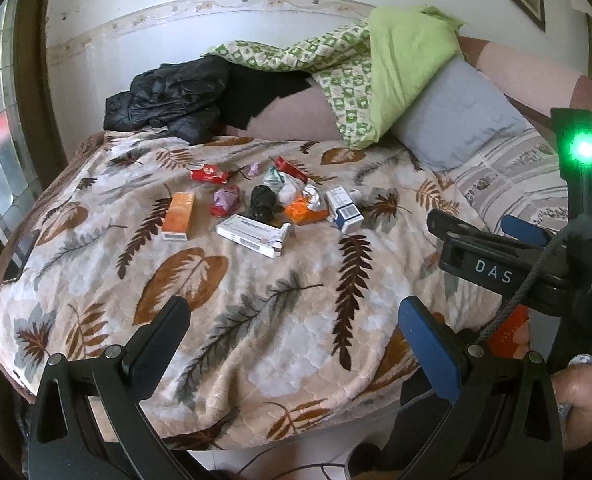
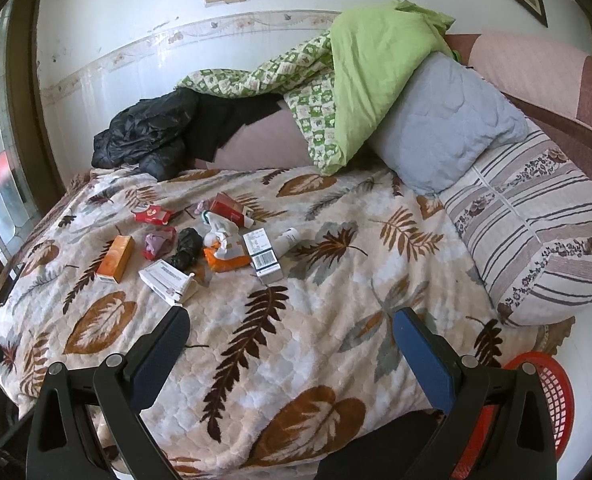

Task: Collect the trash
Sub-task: 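Move both grippers toward the medicine boxes on the blanket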

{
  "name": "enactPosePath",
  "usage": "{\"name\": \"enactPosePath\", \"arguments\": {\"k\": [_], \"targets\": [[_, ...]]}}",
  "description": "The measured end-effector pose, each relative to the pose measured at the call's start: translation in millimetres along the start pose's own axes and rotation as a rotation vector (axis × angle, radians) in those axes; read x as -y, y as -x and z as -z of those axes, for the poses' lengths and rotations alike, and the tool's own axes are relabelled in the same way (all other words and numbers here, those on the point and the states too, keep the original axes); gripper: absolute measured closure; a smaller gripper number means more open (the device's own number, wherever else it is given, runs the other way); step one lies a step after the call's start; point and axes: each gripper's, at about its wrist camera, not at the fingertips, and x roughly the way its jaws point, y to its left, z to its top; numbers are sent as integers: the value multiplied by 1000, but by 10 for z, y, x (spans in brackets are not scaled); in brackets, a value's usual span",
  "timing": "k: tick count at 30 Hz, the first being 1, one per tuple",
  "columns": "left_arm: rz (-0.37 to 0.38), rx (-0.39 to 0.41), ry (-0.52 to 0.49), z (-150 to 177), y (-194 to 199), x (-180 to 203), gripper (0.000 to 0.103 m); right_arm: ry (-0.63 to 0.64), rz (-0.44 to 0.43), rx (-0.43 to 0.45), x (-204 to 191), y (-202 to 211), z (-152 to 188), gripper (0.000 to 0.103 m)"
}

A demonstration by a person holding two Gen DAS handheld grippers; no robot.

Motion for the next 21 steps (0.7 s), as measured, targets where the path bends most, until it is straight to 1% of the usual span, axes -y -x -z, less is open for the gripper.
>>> {"name": "enactPosePath", "arguments": {"k": [4, 6, 10, 13, 14, 16, 18, 20, 21], "targets": [[4, 15, -15, -4, 18, 27, 0, -4, -5, -4, 2, 2, 4, 1], [-17, 36, -7, -31, 32, -13, 0, -11, -8, -8, 22, 1, 1, 1], [-104, 38, 10, -148, -51, -147, 0, -17, -13, -14, 35, 0, -6, 1], [-197, 45, 10, -228, -145, -281, 0, -22, -23, -20, 48, -12, -10, 1], [-217, 45, 5, -247, -176, -315, 0, -20, -25, -22, 43, -13, -12, 1], [-239, 25, 0, -272, -234, -391, 0, -11, -37, -25, 20, -29, -22, 1], [-273, -27, 7, -303, -335, -478, 0, 3, -52, -25, -12, -49, -28, 1], [-262, -63, 23, -315, -400, -548, 0, 18, -66, -28, -58, -74, -35, 1], [-235, -80, 45, -325, -435, -593, 0, 28, -74, -29, -86, -87, -40, 1]]}}
